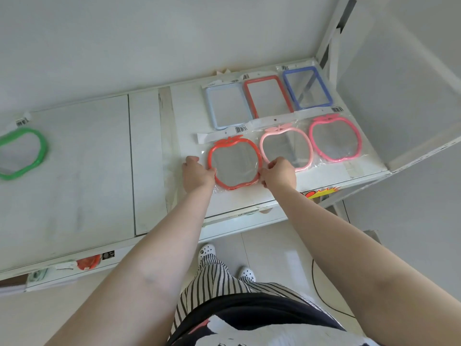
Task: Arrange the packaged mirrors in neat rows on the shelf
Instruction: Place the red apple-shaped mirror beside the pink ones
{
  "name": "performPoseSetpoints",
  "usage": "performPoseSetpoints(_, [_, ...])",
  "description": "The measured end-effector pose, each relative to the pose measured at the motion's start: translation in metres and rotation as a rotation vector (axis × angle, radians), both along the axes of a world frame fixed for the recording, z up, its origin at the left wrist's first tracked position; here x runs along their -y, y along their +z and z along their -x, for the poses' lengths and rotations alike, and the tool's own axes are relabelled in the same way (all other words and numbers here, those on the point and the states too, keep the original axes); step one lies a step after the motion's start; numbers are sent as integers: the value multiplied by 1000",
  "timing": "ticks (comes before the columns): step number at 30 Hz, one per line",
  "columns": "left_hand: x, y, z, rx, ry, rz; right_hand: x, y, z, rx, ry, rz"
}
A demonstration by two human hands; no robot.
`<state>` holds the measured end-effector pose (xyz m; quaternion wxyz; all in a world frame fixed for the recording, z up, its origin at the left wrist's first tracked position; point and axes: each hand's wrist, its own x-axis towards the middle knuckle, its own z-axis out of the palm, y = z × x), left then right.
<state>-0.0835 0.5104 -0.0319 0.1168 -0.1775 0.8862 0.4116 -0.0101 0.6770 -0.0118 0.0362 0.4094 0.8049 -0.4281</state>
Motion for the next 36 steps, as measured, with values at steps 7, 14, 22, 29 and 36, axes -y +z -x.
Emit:
performPoseSetpoints(7, [-41, 11, -22, -260, -547, 404, -4, 2, -6, 152, 257, -431])
performPoseSetpoints(14, [-55, -7, -24, -72, -687, 475, -22, -8, -12, 44, 233, -523])
performPoseSetpoints(22, [-58, -12, -22, -84, -666, 482, -22, -16, -13, 69, 213, -455])
performPoseSetpoints(29, [-59, -13, -21, -90, -655, 480, -21, -15, -13, 75, 213, -455])
performPoseSetpoints(36, [-60, -13, -22, -116, -652, 481, -24, -14, -12, 97, 232, -488])
